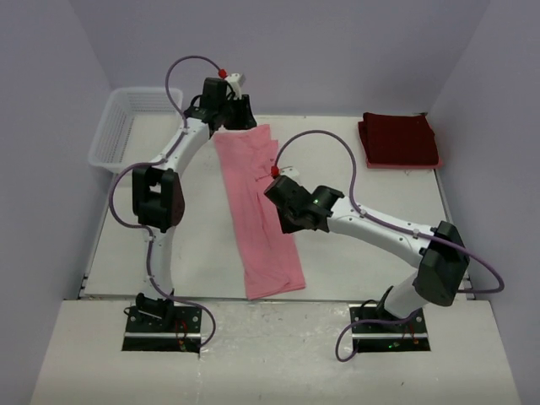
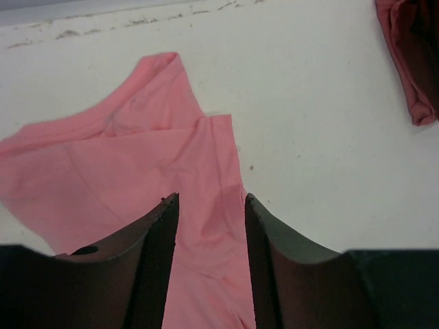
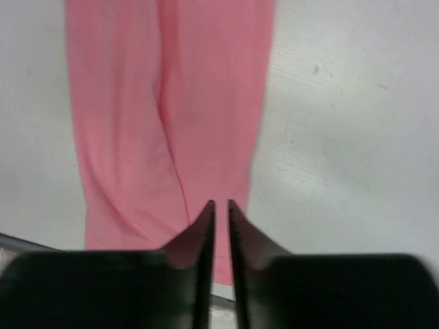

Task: Fold and stack the t-shirts
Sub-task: Rotate the tshirt 90 degrees

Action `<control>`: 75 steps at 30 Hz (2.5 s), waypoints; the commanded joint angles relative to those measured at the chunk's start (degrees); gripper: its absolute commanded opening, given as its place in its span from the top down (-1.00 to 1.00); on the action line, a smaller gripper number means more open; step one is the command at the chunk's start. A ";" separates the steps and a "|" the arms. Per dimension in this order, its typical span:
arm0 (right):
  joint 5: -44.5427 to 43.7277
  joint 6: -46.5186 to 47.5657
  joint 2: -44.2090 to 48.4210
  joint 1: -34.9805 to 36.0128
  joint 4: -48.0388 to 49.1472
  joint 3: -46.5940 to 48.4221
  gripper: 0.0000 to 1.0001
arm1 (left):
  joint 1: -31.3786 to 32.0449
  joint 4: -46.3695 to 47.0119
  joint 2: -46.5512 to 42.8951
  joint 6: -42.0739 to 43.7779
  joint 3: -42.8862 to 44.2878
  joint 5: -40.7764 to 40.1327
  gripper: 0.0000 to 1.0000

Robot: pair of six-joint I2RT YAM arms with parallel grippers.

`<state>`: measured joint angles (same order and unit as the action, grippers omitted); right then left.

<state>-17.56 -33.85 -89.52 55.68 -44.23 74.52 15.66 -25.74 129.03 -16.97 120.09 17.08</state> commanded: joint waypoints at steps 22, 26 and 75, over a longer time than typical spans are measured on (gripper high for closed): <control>11.49 -6.50 1.89 -1.81 9.95 -18.35 1.00 | 5.87 0.33 8.16 0.98 -4.78 -8.37 0.64; 14.04 -6.41 -0.22 -1.01 12.14 -19.76 1.00 | 5.26 0.51 11.15 0.98 -3.64 -8.73 0.62; 13.93 -9.65 18.93 1.63 21.00 -32.05 -0.03 | 12.46 -2.12 -75.92 -28.46 -80.00 -13.49 -0.17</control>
<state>-11.68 -40.84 -71.55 57.28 -32.01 48.58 28.16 -29.23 59.70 -41.10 41.91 -0.95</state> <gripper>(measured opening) 0.522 0.584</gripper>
